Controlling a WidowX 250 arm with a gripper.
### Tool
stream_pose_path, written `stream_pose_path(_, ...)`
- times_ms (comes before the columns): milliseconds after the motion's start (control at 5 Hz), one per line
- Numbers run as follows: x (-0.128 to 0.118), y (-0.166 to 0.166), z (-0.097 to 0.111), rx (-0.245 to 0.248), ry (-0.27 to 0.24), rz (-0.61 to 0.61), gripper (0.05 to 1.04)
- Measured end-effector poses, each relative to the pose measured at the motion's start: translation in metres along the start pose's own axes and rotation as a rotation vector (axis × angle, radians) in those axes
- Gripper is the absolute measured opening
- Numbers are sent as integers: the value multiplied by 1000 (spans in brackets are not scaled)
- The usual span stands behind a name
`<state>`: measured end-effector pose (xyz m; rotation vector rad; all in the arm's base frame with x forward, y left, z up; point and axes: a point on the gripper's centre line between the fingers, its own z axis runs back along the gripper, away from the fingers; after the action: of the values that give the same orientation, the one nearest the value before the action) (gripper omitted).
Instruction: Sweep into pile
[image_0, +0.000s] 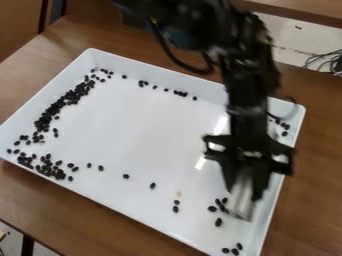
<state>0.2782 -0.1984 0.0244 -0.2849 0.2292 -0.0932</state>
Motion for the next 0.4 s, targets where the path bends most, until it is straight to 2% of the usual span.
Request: stream_pose_path(400,-7,2,-20,-17,-9,48,357)
